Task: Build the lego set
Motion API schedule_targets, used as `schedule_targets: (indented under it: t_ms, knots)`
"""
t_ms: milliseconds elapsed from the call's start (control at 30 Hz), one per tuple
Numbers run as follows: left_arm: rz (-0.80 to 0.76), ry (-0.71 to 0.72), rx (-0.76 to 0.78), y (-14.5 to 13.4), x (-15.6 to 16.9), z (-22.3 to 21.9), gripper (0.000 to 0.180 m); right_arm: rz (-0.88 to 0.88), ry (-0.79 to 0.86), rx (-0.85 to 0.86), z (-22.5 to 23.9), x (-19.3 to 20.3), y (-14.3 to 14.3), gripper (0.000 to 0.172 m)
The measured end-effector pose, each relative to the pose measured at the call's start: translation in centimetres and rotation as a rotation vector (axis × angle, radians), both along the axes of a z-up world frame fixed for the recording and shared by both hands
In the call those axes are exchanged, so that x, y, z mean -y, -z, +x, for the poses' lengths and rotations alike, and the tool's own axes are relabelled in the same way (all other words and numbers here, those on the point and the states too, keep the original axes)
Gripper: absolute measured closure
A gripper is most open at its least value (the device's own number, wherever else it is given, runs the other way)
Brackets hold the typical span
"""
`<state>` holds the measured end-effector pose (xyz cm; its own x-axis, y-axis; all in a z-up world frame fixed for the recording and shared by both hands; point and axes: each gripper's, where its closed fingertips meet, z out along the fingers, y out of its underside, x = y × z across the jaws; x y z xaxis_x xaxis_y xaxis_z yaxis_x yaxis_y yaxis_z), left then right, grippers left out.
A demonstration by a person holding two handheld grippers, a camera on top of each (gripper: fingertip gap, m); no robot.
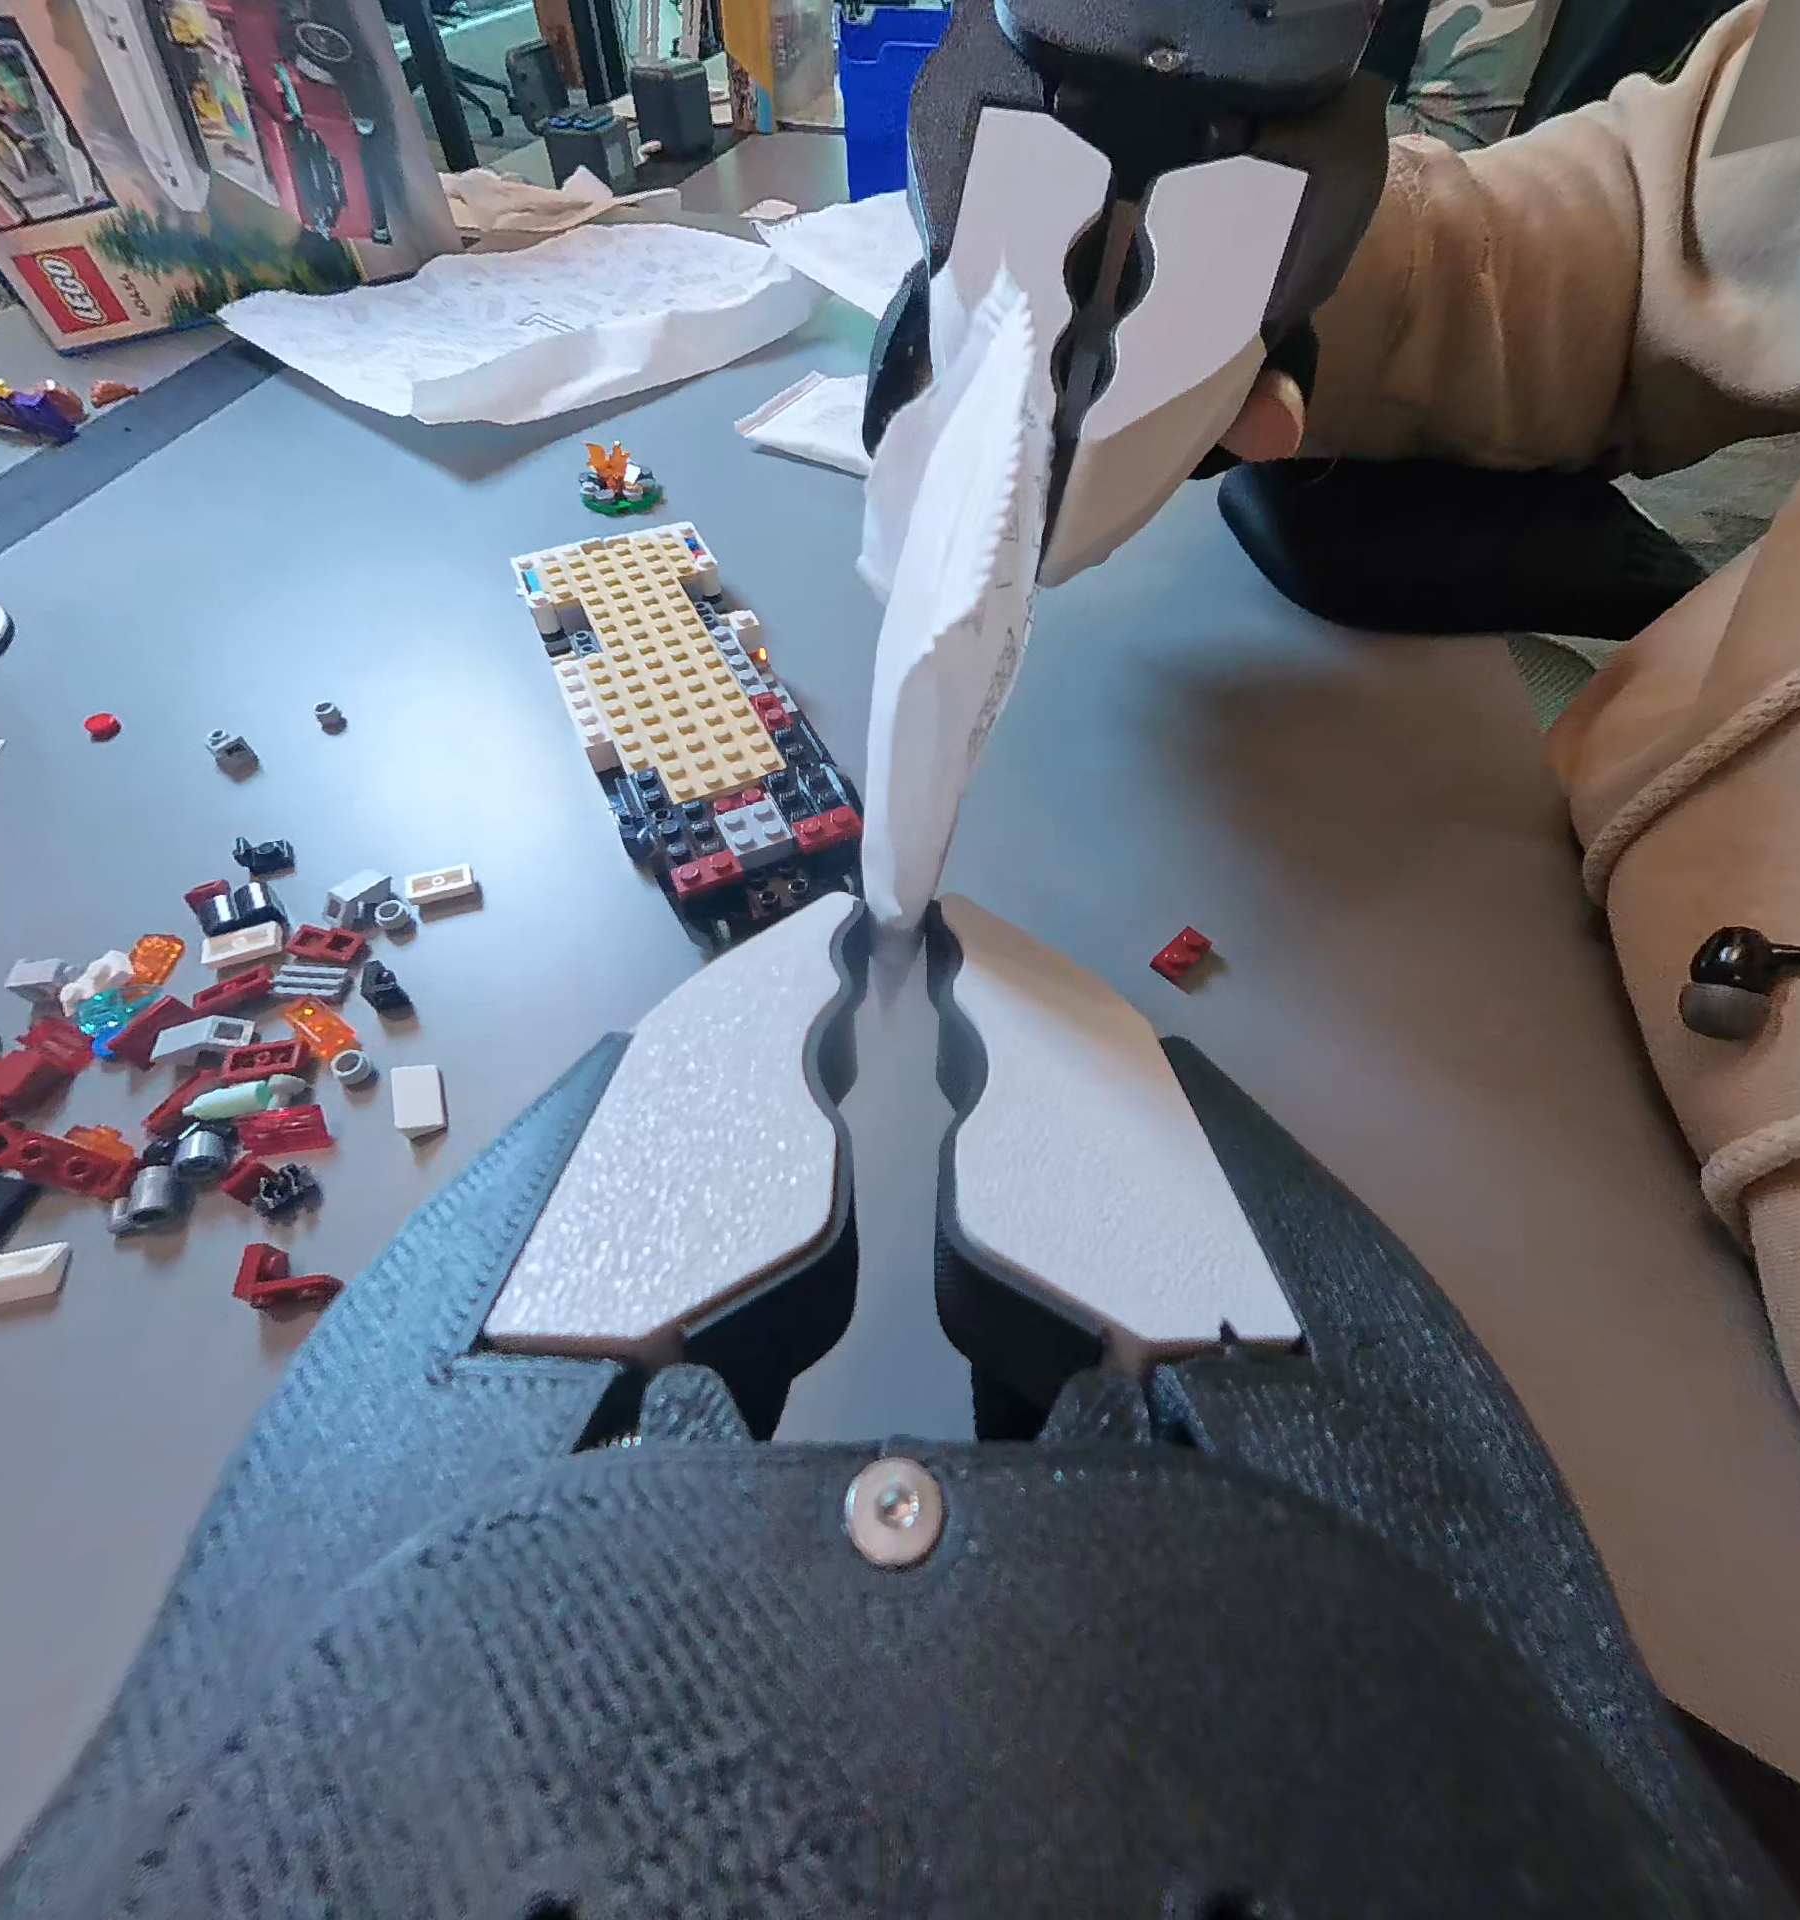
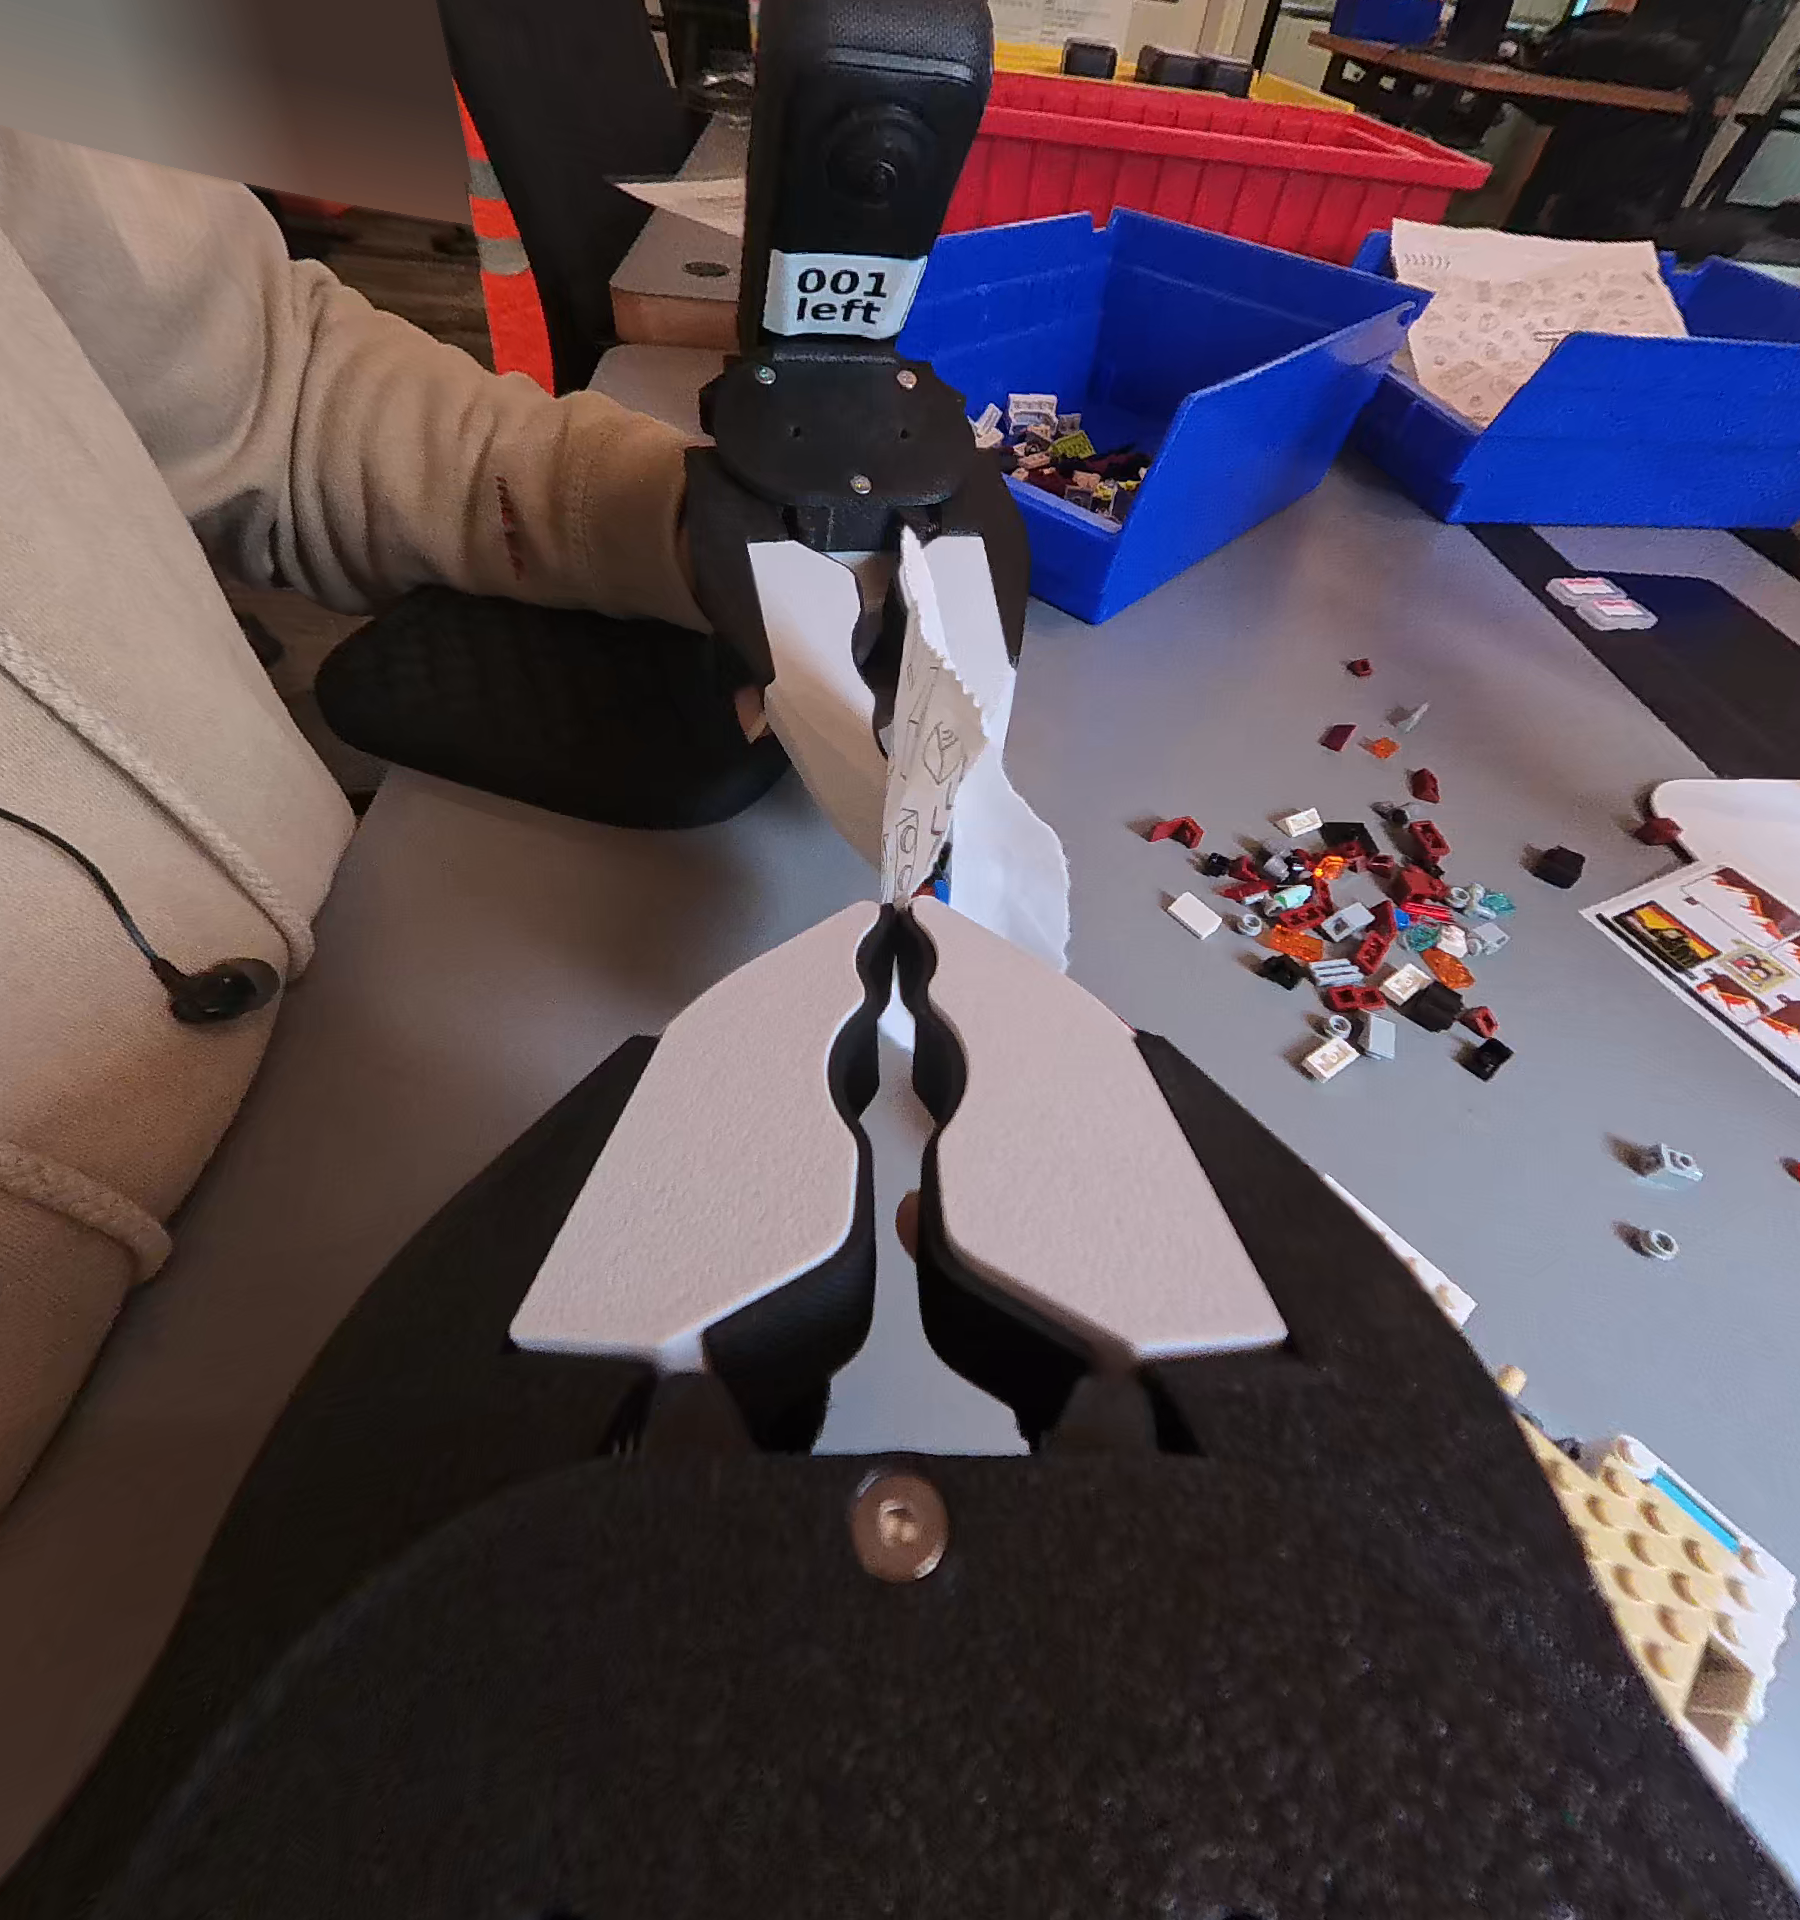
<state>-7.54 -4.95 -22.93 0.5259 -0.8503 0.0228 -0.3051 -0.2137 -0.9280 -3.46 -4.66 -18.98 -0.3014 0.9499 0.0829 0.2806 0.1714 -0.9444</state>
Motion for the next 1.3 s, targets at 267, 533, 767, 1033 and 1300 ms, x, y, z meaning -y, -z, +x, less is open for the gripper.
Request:
schedule_targets:
  t_ms: [267, 533, 767, 1033, 1300]
  knots:
    - [0.009, -0.037, 0.045, -0.8, -0.5, -1.4, 0.171, 0.284, 0.071, 0.387, 3.6, -6.4, 5.2, 0.152]
    - [0.008, -0.070, 0.024, -0.5, -0.8, -1.7, 0.171, 0.439, 0.083, 0.472, 0.3, -8.9, 8.9, 0.164]
    - [0.059, -0.157, 0.091, -2.3, -1.7, -3.7, 0.170, 0.139, -0.269, 0.485, 1.8, 1.3, 7.6, 0.148]
    - [0.107, -0.226, 0.131, -3.7, -2.0, -5.6, 0.171, 0.210, -0.274, 0.650, 1.7, 5.4, 9.7, 0.150]
    - [0.131, -0.251, 0.128, -4.2, -1.9, -6.1, 0.170, 0.231, -0.250, 0.644, 0.6, 3.8, 9.0, 0.164]
